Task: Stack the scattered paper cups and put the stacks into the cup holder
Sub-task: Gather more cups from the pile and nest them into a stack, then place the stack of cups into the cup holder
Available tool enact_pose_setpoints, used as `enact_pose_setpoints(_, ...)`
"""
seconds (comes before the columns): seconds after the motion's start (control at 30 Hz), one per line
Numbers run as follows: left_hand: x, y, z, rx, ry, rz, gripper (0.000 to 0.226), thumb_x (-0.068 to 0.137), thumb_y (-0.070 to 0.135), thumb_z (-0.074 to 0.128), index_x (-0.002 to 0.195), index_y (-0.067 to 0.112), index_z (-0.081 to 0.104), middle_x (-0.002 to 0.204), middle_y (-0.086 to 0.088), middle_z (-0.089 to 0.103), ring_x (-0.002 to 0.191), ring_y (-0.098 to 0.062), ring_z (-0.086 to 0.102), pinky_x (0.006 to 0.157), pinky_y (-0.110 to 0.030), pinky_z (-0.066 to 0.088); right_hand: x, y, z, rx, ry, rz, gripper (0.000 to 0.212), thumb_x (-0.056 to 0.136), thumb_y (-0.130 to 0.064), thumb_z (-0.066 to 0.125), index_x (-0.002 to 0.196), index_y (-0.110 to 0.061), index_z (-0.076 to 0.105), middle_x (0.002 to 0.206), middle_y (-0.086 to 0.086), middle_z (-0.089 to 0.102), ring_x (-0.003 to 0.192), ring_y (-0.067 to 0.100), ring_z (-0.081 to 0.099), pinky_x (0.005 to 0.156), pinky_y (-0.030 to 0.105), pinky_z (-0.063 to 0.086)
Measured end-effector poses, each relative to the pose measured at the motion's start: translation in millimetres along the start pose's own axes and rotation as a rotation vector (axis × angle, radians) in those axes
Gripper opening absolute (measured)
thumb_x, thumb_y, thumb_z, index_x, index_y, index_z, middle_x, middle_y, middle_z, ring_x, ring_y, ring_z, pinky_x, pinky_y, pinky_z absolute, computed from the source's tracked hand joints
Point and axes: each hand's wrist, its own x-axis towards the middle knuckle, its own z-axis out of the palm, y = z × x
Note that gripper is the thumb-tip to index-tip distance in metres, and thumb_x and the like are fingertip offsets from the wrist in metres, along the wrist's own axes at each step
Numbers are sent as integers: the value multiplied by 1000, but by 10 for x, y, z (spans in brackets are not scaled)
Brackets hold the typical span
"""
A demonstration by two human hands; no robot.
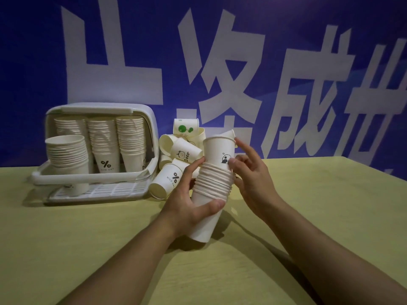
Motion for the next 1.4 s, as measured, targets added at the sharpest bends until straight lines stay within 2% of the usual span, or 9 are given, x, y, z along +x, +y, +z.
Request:
enact_pose_setpoints(0.1, 22, -20, -37, -19, 87, 11, 107, 68, 50, 85, 142, 66, 10, 126, 18, 52, 105, -6, 61, 80, -28, 54, -55, 25, 32, -45, -24, -65, 25, 94, -28, 62, 117, -35, 68, 117, 5, 64, 109, 21, 64, 91, 41, 57)
enact_pose_setpoints(0.2, 29, -49, -140, 24, 143, 29, 109, 80, 34, 82, 150, 60, 3, 134, 21, 44, 111, 2, 52, 82, -20, 46, -100, 20, 158, -142, -65, -75, 27, 99, -18, 56, 117, -32, 70, 116, -3, 66, 107, 13, 63, 86, 30, 58)
enact_pose_setpoints(0.4, 6, 83, -529, 143, 310, 22, 91, 78, 43, 81, 137, 62, 15, 129, 14, 43, 100, -2, 54, 76, -24, 48, -37, -46, 596, -173, -143, 54, 39, 99, -17, 57, 135, -32, 52, 113, 0, 59, 98, 18, 65, 79, 32, 61)
enact_pose_setpoints(0.53, -71, 154, -992, 179, 534, 22, 89, 78, 53, 78, 144, 52, 18, 133, 9, 46, 103, -12, 59, 87, -38, 54, 16, 64, 1003, -28, -178, 161, 26, 98, -17, 56, 124, -22, 58, 111, 8, 61, 86, 21, 67, 74, 36, 61)
enact_pose_setpoints(0.63, -104, 182, -1352, 264, 659, 8, 85, 82, 53, 74, 147, 49, 17, 132, 9, 44, 109, -17, 56, 90, -40, 53, 8, 233, 1325, 82, -219, 267, 17, 99, -11, 53, 109, -18, 65, 94, 9, 64, 73, 20, 60, 60, 32, 54)
enact_pose_setpoints(0.77, -19, 198, -1683, 367, 709, 28, 86, 81, 51, 77, 144, 49, 19, 135, 7, 46, 112, -19, 59, 87, -43, 58, -110, 561, 1547, 131, -363, 315, 21, 96, -4, 53, 104, -15, 68, 67, 10, 54, 56, 20, 50, 50, 32, 43)
enact_pose_setpoints(0.93, 179, 124, -1776, 480, 770, 4, 83, 76, 46, 83, 138, 44, 28, 135, 8, 48, 114, -18, 57, 89, -49, 57, -26, 656, 1518, 233, -318, 395, 25, 93, 4, 48, 104, -8, 66, 60, 8, 47, 54, 21, 43, 50, 31, 37)
enact_pose_setpoints(1.07, 331, 7, -1692, 606, 823, -30, 84, 76, 53, 80, 137, 48, 22, 141, 1, 49, 124, -24, 51, 93, -51, 53, -17, 668, 1532, 228, -339, 387, 25, 91, 5, 48, 102, -8, 66, 61, 7, 48, 54, 19, 43, 50, 30, 38)
enact_pose_setpoints(1.4, 448, -240, -1653, 762, 856, -221, 78, 78, 43, 82, 141, 32, 37, 143, 1, 39, 126, -23, 44, 86, -32, 38, -32, 665, 1533, 235, -372, 388, 22, 93, 4, 49, 104, -6, 65, 64, 7, 51, 56, 19, 44, 50, 31, 37)
